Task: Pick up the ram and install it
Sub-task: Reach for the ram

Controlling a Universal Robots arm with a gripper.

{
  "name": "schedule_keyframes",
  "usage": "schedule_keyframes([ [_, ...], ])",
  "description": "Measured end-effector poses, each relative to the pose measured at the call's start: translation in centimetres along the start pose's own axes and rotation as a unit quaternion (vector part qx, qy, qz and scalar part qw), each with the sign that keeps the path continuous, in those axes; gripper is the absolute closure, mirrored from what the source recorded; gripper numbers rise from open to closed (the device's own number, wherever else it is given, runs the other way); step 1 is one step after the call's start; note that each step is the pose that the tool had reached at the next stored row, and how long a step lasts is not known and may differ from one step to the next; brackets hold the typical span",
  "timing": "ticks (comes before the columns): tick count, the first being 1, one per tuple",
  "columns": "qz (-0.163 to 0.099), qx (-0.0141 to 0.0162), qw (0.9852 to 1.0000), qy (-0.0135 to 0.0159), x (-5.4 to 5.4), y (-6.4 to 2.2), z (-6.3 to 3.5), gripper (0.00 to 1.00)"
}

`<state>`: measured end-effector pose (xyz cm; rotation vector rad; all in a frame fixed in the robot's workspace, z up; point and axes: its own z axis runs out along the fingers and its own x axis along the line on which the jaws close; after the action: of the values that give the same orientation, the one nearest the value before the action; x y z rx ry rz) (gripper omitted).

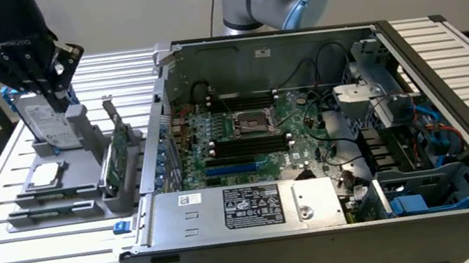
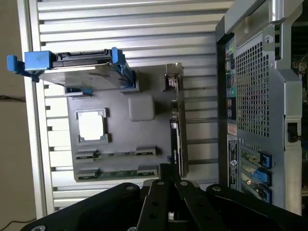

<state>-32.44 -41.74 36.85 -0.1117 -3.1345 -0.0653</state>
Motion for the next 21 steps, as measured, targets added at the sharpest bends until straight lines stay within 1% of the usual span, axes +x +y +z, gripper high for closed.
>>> schedule_keyframes([
  [6, 0.0, 0.0005, 1.0, 0.007, 0.9, -1.48, 0.68, 0.89],
  [7, 0.0, 0.0006, 1.0, 0.0078, 1.1, -1.69, 0.79, 0.89],
  [14, 0.0, 0.0007, 1.0, 0.0095, 3.1, -2.83, 1.56, 0.89],
  [21, 0.0, 0.0011, 0.9999, 0.0101, 6.2, -3.4, 2.29, 0.89],
])
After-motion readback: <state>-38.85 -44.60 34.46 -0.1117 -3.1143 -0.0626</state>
